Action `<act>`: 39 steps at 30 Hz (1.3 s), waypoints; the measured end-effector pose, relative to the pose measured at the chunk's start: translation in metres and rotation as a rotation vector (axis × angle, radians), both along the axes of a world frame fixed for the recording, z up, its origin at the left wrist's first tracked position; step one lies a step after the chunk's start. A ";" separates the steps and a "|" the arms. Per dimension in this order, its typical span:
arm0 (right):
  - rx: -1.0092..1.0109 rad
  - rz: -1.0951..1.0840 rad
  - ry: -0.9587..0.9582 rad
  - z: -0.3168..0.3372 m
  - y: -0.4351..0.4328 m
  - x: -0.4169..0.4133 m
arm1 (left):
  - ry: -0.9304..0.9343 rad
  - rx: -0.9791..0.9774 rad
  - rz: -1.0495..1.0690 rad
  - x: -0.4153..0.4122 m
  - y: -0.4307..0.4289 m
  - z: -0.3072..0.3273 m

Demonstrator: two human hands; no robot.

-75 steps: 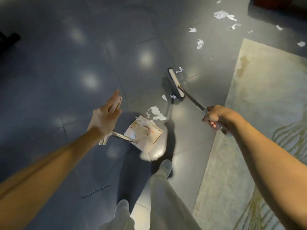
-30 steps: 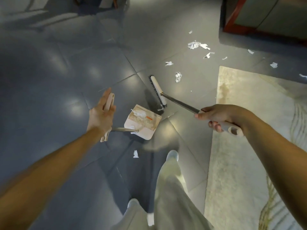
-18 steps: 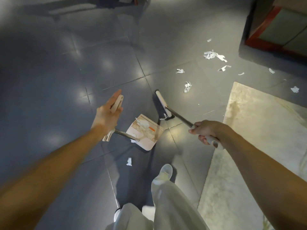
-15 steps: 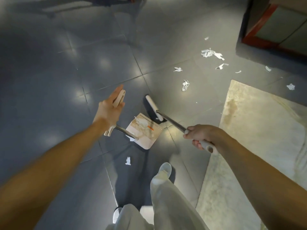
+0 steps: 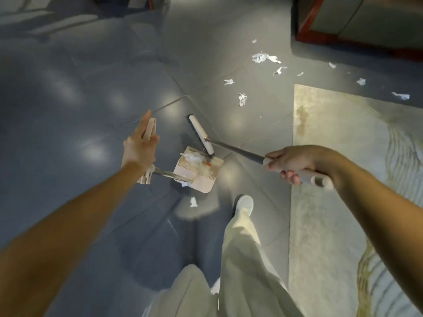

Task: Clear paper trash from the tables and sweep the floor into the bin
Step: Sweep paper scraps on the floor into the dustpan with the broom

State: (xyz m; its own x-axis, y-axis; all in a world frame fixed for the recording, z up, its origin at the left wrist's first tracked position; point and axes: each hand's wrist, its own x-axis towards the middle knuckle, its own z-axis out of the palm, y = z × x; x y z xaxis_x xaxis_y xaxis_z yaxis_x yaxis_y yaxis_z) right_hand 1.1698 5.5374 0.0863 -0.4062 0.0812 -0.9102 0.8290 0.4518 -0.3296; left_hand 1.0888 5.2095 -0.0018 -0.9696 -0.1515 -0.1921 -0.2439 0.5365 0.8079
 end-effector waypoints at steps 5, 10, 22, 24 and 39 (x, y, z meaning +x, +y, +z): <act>0.008 -0.083 0.027 0.008 -0.053 0.054 | -0.006 0.019 -0.056 0.065 -0.071 0.032; 0.026 -0.079 0.006 -0.014 -0.089 0.090 | -0.046 0.031 -0.071 0.120 -0.126 0.047; 0.024 -0.044 -0.110 -0.037 -0.102 0.133 | -0.146 -0.053 -0.118 0.187 -0.173 0.016; 0.027 -0.056 -0.090 -0.028 -0.094 0.132 | -0.149 -0.057 -0.129 0.190 -0.171 0.013; -0.024 -0.154 -0.087 -0.101 -0.125 0.123 | -0.116 -0.086 -0.196 0.166 -0.121 -0.014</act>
